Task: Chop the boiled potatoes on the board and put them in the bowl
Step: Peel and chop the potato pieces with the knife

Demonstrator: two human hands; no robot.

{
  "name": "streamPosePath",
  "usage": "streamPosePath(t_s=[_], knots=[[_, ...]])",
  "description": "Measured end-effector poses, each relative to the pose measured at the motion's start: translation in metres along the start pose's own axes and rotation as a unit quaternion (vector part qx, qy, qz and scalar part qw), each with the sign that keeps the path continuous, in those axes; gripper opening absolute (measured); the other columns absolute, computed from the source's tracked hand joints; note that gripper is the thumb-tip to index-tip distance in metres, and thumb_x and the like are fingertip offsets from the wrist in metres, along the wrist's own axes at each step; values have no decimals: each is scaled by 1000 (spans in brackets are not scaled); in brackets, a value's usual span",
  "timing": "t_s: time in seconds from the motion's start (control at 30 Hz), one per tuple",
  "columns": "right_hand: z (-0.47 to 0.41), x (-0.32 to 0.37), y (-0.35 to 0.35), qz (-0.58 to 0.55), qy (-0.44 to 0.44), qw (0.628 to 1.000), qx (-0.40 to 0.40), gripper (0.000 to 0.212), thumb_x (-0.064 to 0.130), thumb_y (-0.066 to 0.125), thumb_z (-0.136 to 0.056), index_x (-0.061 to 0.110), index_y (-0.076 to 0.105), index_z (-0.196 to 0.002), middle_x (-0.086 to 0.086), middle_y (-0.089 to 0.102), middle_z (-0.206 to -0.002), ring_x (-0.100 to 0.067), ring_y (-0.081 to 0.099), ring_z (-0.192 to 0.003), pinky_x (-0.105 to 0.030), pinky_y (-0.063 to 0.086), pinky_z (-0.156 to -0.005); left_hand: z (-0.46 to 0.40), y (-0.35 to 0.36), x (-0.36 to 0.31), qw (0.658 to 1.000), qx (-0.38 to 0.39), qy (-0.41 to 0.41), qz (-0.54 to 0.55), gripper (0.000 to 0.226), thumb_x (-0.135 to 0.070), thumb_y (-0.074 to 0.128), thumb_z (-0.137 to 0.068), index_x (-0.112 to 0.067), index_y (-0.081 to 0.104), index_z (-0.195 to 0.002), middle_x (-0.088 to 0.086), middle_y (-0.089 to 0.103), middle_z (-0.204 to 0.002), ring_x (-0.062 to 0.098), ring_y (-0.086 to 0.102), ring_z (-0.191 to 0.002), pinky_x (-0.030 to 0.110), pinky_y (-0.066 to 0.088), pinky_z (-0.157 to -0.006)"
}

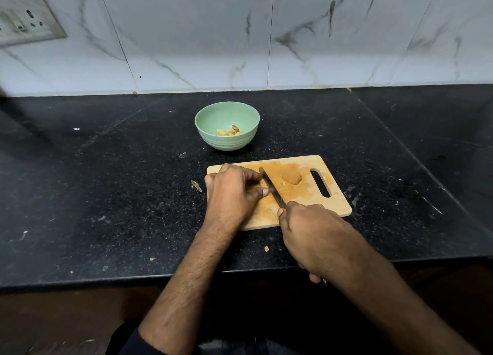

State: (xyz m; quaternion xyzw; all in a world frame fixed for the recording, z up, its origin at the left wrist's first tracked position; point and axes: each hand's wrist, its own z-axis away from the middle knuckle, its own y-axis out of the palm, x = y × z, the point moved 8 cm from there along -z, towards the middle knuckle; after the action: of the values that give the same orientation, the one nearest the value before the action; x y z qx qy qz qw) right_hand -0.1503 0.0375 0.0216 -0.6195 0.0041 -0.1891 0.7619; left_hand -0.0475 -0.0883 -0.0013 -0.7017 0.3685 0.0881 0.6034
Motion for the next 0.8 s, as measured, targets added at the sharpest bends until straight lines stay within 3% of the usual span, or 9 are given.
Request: streamPosePath(t_s=[0.13,0.3,0.43,0.53,0.63,0.8], knots=[[1,4,-4,36,-8,999,-31,22,33,30,-107,22,44,-94,4,49,-70,-12,43,-53,-30,43,-61,-1,-3,-8,999,6,30,-32,35,-48,79,-79,-33,75,-110,-17,70,-115,8,49,-117,29,15,-81],[-11,6,2,45,6,999,-23,18,27,32,-106,21,48,-99,4,46,-71,-11,43,-53,-31,40,-62,-4,-3,-11,998,21,40,-46,31,-43,80,-81,-32,75,-109,-18,69,-115,8,46,-118,28,12,-78],[-30,6,8,35,30,998,41,21,24,36,-105,19,52,-118,0,49,-76,-20,54,-67,-32,42,-67,-5,-4,-10,998,23,35,-42,30,-42,82,-79,-32,75,-106,-18,69,-114,7,48,-117,27,11,-76],[-34,3,7,23,32,997,65,14,22,38,-105,18,49,-113,-3,59,-80,-20,61,-64,-32,49,-63,-4,-5,-10,999,11,31,-36,28,-41,82,-78,-33,77,-104,-19,71,-112,8,51,-115,28,13,-79],[-25,-3,13,21,30,996,84,13,22,38,-105,16,47,-112,-6,64,-81,-22,64,-62,-39,58,-69,-1,-4,-8,999,-3,23,-33,25,-44,80,-79,-36,77,-102,-21,71,-110,7,49,-113,28,13,-80],[-8,-9,20,13,28,996,87,15,28,36,-106,17,46,-109,-6,64,-79,-22,64,-54,-40,59,-62,1,-4,-7,999,-15,23,-35,28,-46,78,-80,-36,75,-107,-19,71,-110,6,47,-112,29,16,-84]])
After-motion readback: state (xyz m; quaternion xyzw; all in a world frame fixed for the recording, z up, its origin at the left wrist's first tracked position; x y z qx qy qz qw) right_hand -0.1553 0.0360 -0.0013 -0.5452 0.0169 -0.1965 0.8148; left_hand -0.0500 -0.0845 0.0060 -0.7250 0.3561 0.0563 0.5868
